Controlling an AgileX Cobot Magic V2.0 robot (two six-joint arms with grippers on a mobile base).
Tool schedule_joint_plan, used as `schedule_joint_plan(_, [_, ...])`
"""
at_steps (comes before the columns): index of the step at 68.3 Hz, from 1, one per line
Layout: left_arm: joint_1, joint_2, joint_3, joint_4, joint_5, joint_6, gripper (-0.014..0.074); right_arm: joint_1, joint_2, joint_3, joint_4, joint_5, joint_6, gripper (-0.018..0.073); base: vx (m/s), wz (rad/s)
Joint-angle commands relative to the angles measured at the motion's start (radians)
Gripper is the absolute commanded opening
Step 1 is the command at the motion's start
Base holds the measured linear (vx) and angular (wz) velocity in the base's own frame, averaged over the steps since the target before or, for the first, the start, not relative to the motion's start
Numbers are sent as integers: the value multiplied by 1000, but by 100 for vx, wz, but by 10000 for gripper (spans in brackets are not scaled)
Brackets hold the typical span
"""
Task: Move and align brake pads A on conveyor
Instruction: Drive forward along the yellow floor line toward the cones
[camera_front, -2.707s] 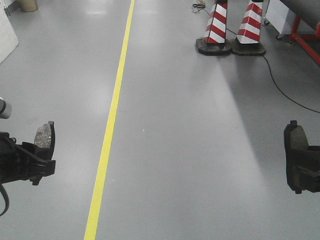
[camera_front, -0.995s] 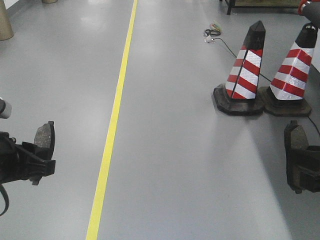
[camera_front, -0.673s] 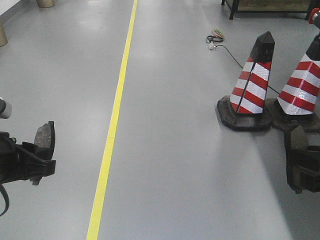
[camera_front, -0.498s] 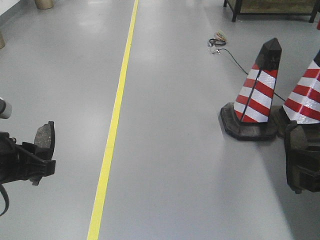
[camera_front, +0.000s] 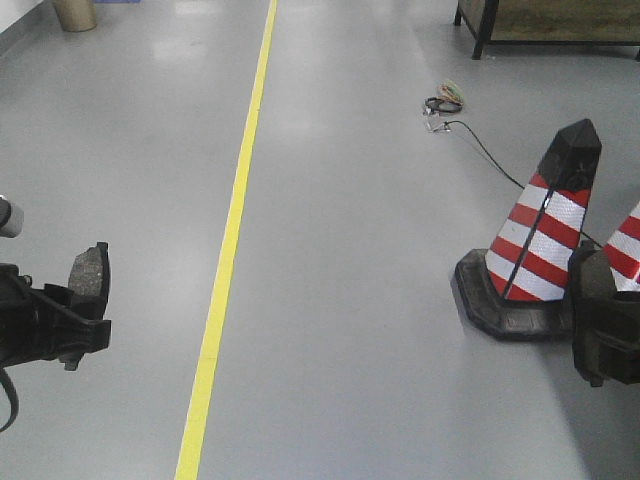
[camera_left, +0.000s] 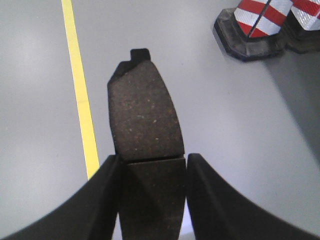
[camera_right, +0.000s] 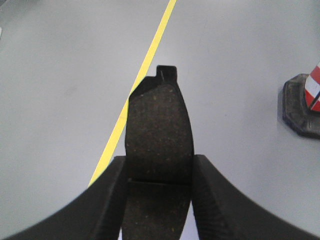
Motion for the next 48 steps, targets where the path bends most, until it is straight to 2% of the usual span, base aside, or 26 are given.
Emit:
schedule_joint_plan(1, [-6,-22,-29,-5,-77,0,52,-4,-6,-31,46,-52,-10,99,52,-2])
schedule_joint_plan(48, [-6,-22,-29,-5,-77,0,52,-4,-6,-31,46,-52,-10,99,49,-4])
